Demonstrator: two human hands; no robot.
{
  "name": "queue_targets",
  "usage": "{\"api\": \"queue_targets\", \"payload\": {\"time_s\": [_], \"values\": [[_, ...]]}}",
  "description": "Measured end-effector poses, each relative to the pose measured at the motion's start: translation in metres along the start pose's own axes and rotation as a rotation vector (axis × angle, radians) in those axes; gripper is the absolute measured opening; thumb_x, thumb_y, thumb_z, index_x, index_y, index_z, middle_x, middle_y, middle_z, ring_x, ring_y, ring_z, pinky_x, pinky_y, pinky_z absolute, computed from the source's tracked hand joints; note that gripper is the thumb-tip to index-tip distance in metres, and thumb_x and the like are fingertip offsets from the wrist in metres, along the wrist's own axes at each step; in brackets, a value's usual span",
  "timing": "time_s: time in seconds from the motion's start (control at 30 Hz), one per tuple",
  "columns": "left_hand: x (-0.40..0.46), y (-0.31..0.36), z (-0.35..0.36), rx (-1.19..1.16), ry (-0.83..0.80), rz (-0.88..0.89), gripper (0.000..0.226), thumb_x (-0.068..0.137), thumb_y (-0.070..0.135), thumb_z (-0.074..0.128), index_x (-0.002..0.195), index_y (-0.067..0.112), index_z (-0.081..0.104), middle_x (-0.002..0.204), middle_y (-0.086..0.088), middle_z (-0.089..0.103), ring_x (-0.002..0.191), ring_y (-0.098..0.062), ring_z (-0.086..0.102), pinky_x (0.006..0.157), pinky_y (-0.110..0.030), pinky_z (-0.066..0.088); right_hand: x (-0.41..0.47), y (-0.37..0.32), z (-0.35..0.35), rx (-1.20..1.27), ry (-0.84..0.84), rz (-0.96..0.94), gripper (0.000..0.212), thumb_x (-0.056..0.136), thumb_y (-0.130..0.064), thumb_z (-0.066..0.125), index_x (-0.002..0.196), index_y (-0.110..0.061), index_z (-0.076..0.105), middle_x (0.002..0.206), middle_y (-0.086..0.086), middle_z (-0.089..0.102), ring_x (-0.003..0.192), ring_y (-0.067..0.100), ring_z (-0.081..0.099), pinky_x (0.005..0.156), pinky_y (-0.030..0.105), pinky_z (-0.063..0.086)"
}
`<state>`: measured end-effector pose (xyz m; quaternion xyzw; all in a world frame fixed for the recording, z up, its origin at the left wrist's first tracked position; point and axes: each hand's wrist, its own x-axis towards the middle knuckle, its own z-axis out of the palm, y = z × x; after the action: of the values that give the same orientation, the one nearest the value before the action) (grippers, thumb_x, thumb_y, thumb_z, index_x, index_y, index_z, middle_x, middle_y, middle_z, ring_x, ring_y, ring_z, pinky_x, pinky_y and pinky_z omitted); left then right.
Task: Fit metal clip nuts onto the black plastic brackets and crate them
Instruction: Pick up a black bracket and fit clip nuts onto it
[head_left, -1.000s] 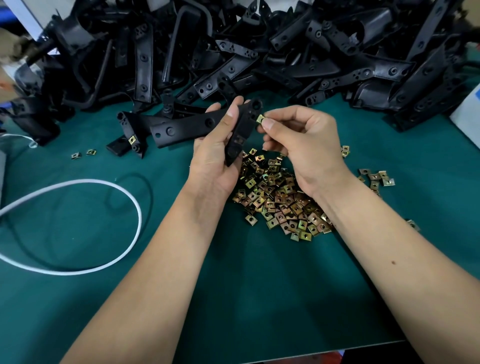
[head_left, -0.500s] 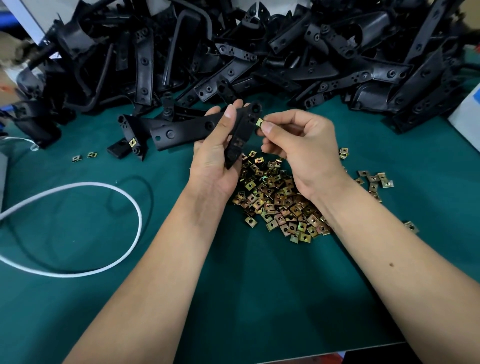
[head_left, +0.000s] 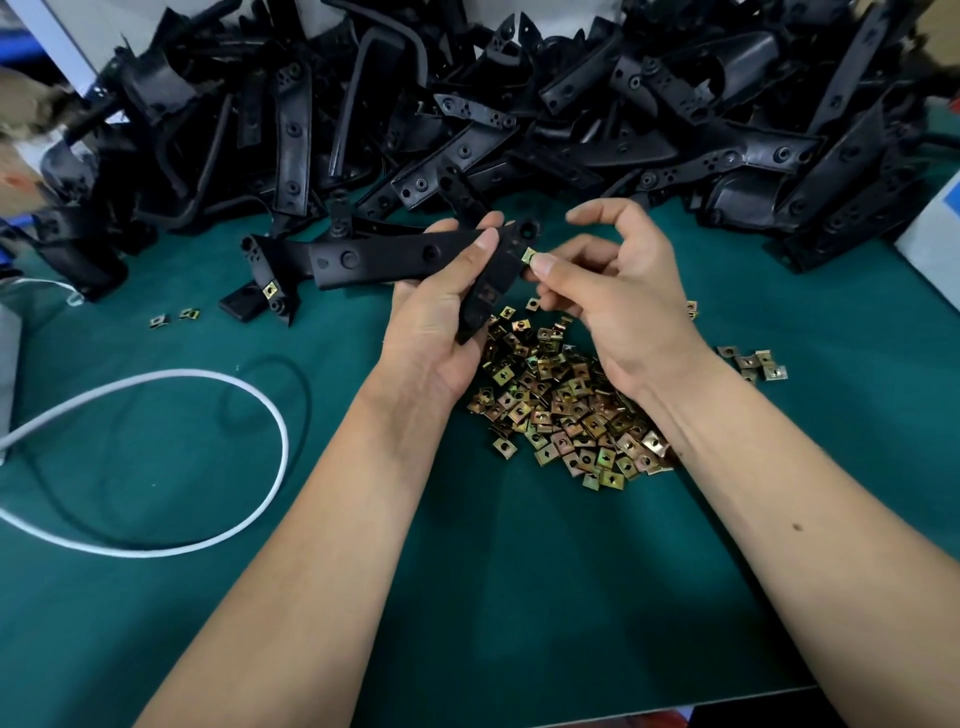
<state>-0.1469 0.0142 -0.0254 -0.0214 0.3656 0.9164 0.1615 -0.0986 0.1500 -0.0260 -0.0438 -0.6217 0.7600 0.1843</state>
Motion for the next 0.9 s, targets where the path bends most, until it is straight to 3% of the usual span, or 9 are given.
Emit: {"api": "queue_targets", "payload": {"time_s": [0.2, 0.43, 0.6, 0.67, 0.77, 0.83, 0.9], "values": [[-0.002, -0.002, 0.003, 0.073, -0.031, 0.001, 0.032, 0.094, -0.007, 0.065, 0.114, 0.016, 0.054, 0.108, -0.011, 0.078, 0.094, -0.021, 0.077, 0.075, -0.03, 0.062, 0.0, 0.0, -0.003, 0.025, -0.036, 0.02, 0.037, 0.089, 0.009, 0.07, 0.115, -0.008, 0.05, 0.069, 0.001, 0.065, 0.064, 0.018, 0.062, 0.062, 0.027, 0.052], [-0.002, -0.006, 0.006, 0.134, -0.056, 0.066, 0.036, 0.094, -0.01, 0.062, 0.118, 0.013, 0.049, 0.121, -0.018, 0.073, 0.104, -0.028, 0.073, 0.096, -0.043, 0.059, 0.001, 0.002, -0.003, 0.03, 0.016, 0.02, 0.034, 0.089, 0.008, 0.071, 0.115, -0.005, 0.052, 0.065, -0.002, 0.065, 0.063, 0.017, 0.063, 0.06, 0.026, 0.053], [0.0, -0.005, 0.003, 0.206, 0.008, 0.072, 0.03, 0.091, 0.0, 0.072, 0.118, 0.006, 0.061, 0.115, -0.019, 0.073, 0.095, -0.024, 0.074, 0.084, -0.035, 0.062, 0.003, 0.002, -0.004, 0.015, 0.001, 0.002, 0.033, 0.09, 0.0, 0.075, 0.117, -0.006, 0.056, 0.07, 0.002, 0.07, 0.069, 0.019, 0.067, 0.063, 0.027, 0.056], [0.002, -0.001, -0.001, 0.187, 0.079, 0.068, 0.038, 0.09, -0.001, 0.073, 0.125, -0.006, 0.059, 0.122, -0.025, 0.07, 0.1, -0.029, 0.074, 0.088, -0.04, 0.062, 0.005, 0.004, -0.008, -0.182, -0.014, -0.091, 0.025, 0.093, -0.01, 0.075, 0.114, -0.009, 0.061, 0.077, 0.004, 0.074, 0.073, 0.019, 0.07, 0.064, 0.03, 0.057], [0.01, 0.013, -0.012, 0.052, 0.212, 0.103, 0.042, 0.089, -0.009, 0.07, 0.127, -0.005, 0.055, 0.123, -0.024, 0.071, 0.102, -0.03, 0.075, 0.088, -0.043, 0.062, 0.01, 0.011, -0.022, -0.896, -0.079, -0.299, 0.014, 0.097, -0.02, 0.07, 0.11, -0.02, 0.073, 0.097, -0.007, 0.074, 0.095, 0.014, 0.066, 0.082, 0.03, 0.051], [0.016, 0.022, -0.02, -0.015, 0.22, 0.118, 0.05, 0.091, -0.01, 0.068, 0.137, -0.006, 0.051, 0.118, -0.02, 0.073, 0.095, -0.024, 0.076, 0.078, -0.035, 0.063, 0.012, 0.015, -0.027, -1.19, -0.178, -0.254, 0.021, 0.099, -0.027, 0.067, 0.12, -0.026, 0.073, 0.109, -0.007, 0.067, 0.11, 0.019, 0.052, 0.088, 0.032, 0.041], [0.018, 0.024, -0.025, -0.036, 0.19, 0.115, 0.058, 0.092, -0.009, 0.066, 0.145, -0.009, 0.045, 0.111, -0.016, 0.074, 0.093, -0.021, 0.076, 0.076, -0.03, 0.061, 0.014, 0.016, -0.027, -1.243, -0.222, -0.173, 0.024, 0.1, -0.03, 0.066, 0.122, -0.028, 0.074, 0.113, -0.004, 0.061, 0.115, 0.021, 0.046, 0.091, 0.034, 0.039]]}}
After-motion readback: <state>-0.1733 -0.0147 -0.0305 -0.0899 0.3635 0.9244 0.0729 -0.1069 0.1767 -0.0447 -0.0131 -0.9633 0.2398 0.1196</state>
